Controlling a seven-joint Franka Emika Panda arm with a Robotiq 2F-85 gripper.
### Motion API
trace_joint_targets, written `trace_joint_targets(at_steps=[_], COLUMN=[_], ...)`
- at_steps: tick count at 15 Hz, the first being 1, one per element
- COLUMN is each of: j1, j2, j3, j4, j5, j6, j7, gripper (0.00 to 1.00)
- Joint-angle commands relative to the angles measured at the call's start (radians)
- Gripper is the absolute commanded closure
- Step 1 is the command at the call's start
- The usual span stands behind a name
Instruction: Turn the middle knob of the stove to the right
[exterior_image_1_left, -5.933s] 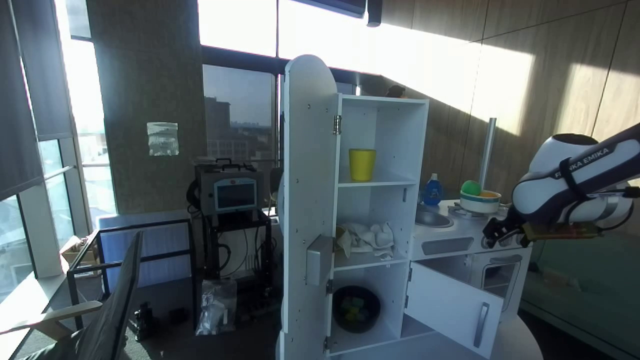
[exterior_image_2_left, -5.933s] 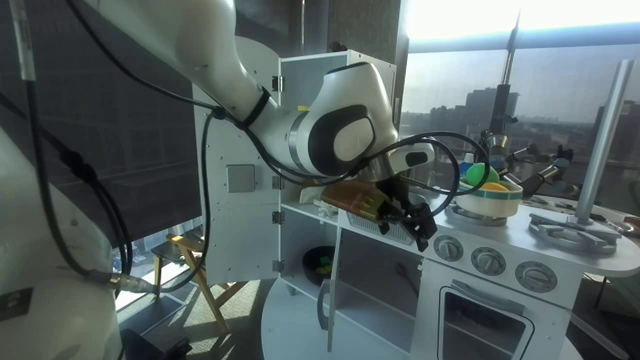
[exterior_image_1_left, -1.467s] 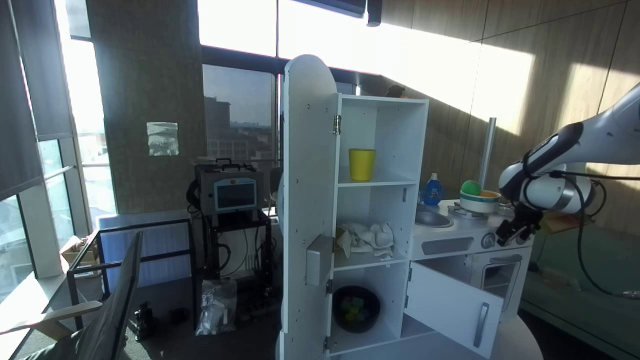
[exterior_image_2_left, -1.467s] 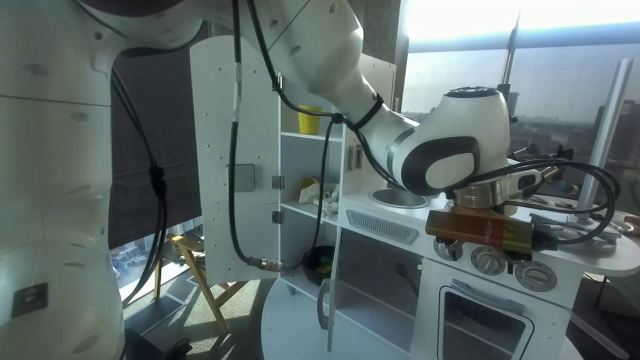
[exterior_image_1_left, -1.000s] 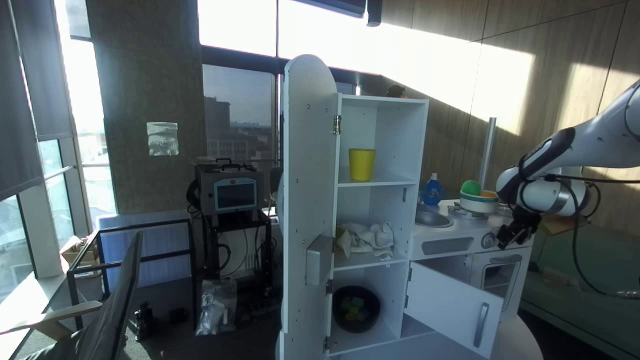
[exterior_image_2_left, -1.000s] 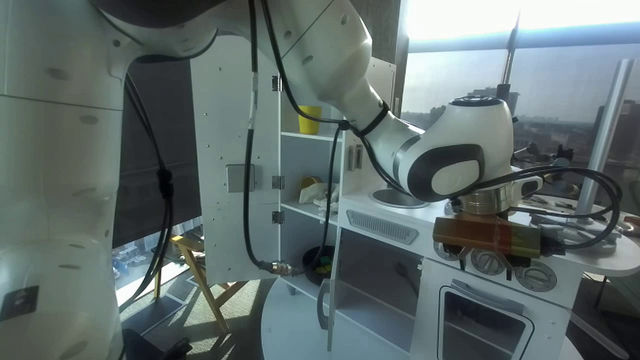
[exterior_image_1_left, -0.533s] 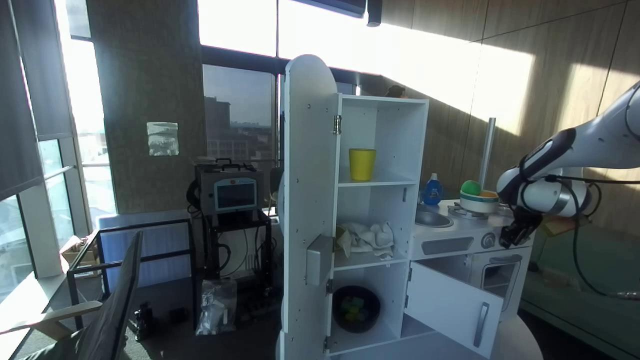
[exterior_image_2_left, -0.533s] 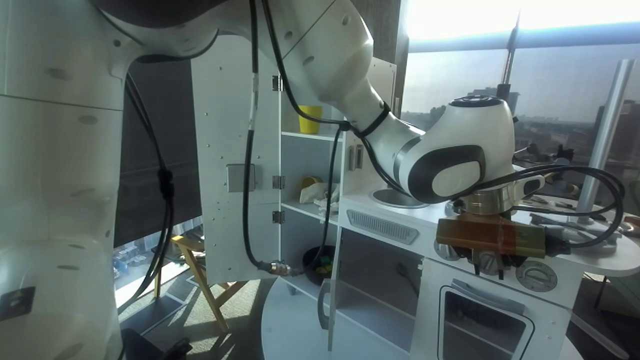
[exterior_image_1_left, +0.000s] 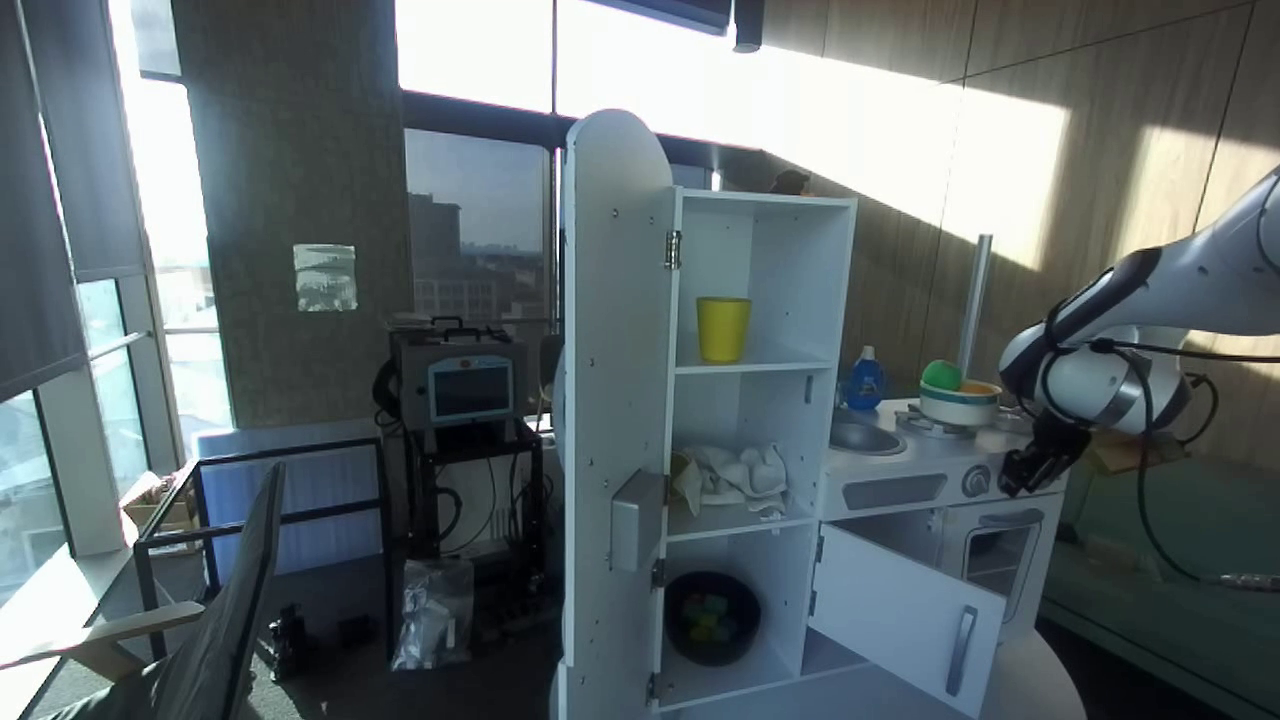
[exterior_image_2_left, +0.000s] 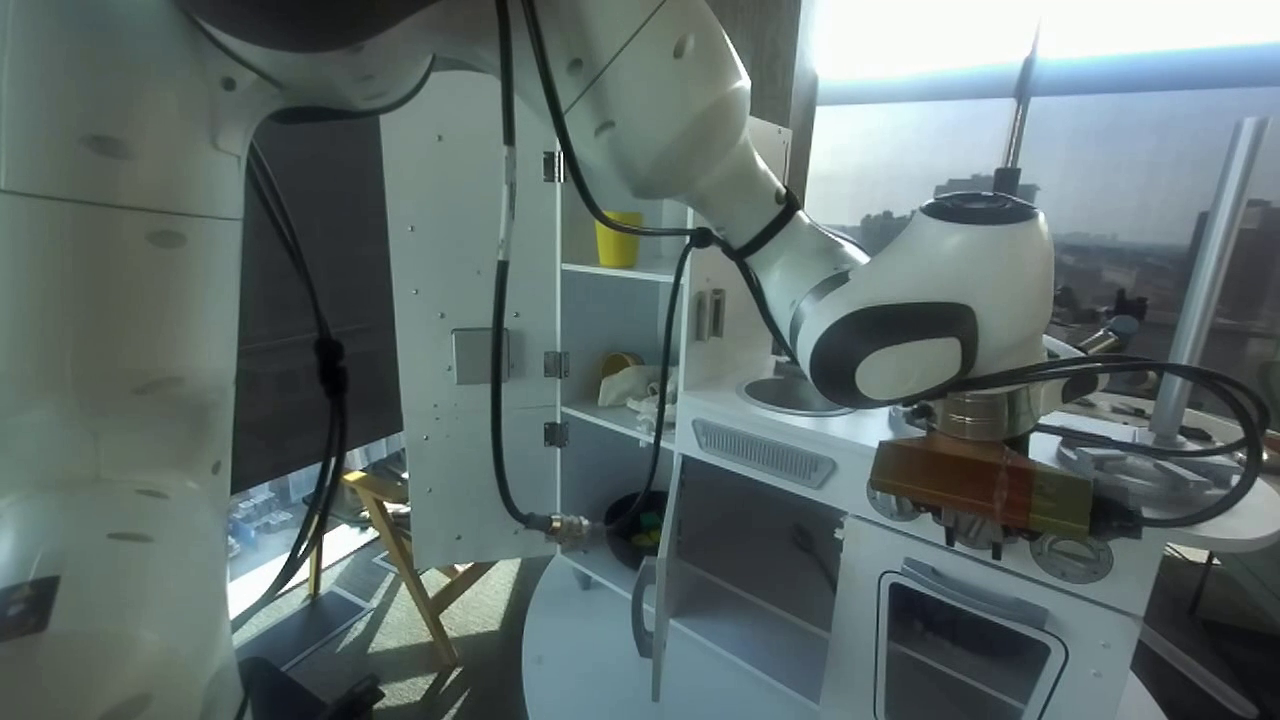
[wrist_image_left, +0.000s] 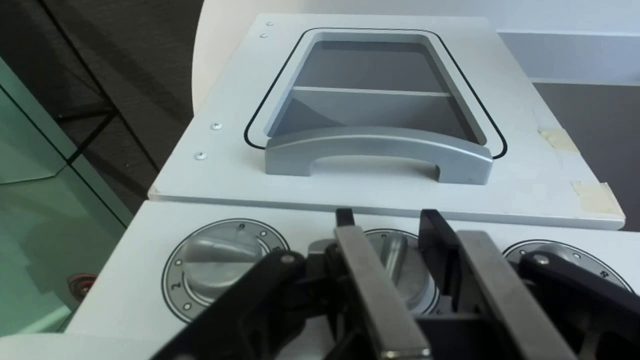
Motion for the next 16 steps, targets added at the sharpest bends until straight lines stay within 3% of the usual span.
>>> trace_joint_targets(at_steps=[1,5,8,12,13,16], j1=[-0.033,-0.045,-0.049,-0.048,-0.047,-0.045], j2=[-0.059,-0.060,-0.065,-0.081,-0.083,-0.084], j3=[0.034,0.035,0.027,-0.001,-0.007,-0.023], j4=[-0.032,-0.029,-0.028,-0.035,-0.034,-0.028], j5=[0.190,0.347,0.410,0.421,0.410,0.403], j6=[0.001,-0.031,-0.078,-0.169,-0.191,-0.235], j7=[-0.215,-0.452,-0.527,-0.508,-0.492,-0.467], gripper=[0.78,0.78,0.79,0.90,0.85,0.84])
